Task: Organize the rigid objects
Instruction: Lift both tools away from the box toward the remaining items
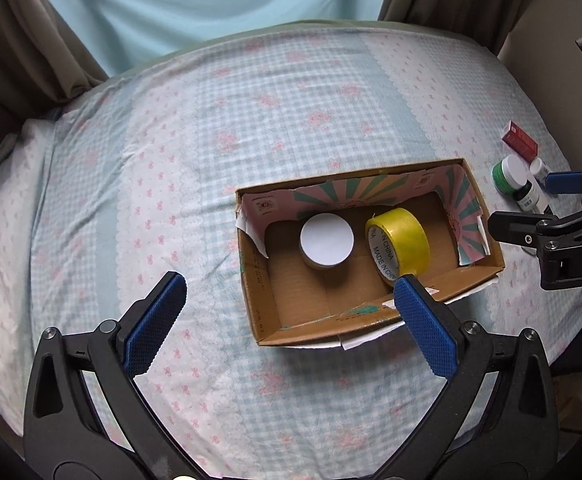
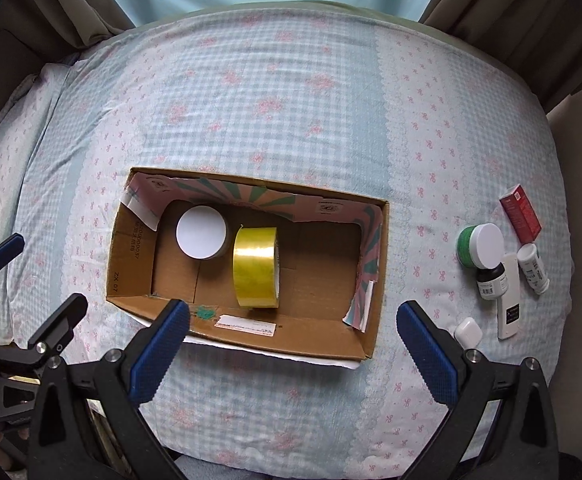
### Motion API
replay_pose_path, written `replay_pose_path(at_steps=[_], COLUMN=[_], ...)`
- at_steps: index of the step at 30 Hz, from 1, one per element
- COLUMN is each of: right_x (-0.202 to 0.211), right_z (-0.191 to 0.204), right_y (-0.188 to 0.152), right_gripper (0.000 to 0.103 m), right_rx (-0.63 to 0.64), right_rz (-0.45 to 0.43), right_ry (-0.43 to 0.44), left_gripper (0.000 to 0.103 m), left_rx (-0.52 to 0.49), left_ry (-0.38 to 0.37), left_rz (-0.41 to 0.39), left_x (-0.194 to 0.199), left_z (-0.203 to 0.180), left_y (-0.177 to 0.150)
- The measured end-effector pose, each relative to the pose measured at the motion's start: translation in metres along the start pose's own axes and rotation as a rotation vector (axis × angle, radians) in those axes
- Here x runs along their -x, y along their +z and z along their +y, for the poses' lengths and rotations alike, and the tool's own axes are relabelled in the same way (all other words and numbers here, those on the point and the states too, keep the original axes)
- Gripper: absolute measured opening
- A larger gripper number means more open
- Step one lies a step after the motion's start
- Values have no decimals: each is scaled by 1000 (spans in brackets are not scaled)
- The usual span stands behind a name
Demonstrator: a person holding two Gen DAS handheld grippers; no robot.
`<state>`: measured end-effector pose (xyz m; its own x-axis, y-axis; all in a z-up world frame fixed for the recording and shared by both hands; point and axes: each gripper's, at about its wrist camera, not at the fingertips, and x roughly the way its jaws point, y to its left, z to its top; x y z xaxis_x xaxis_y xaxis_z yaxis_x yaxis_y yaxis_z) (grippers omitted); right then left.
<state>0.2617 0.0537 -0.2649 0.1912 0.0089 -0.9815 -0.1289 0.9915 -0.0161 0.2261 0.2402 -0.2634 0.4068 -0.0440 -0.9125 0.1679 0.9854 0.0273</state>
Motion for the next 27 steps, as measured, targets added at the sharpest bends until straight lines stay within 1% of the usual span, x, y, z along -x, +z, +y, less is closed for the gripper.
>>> replay_pose_path(at_steps=[4, 7, 10, 15, 17, 23, 27], right_x=[19, 34, 51, 73, 80, 86, 78], right_z=[-20, -40, -68, -129, -158, -247, -301], right_y=[-19, -36, -54, -78, -84, -95, -96], right_gripper=[103, 103, 103, 103, 103, 103, 103], right_rx=[-24, -18, -4, 29, 38, 76, 108], right_rz=[-26, -44, -83, -139, -156, -184, -170], right_ry=[9, 9, 17, 25, 21, 8, -27], left_gripper=[103, 103, 103, 103, 103, 103, 103], left_rx=[32, 73, 110, 155, 173, 206, 228], left_ry=[26, 5, -11, -8, -21, -28, -74], left_rz=[-3, -19, -32, -38, -34, -37, -17], left_x=[21, 39, 55, 72, 75, 72, 59], left_z=[-17, -35, -60, -119, -146, -227, -280], left_y=[-7, -14, -21, -28, -26, -5, 11])
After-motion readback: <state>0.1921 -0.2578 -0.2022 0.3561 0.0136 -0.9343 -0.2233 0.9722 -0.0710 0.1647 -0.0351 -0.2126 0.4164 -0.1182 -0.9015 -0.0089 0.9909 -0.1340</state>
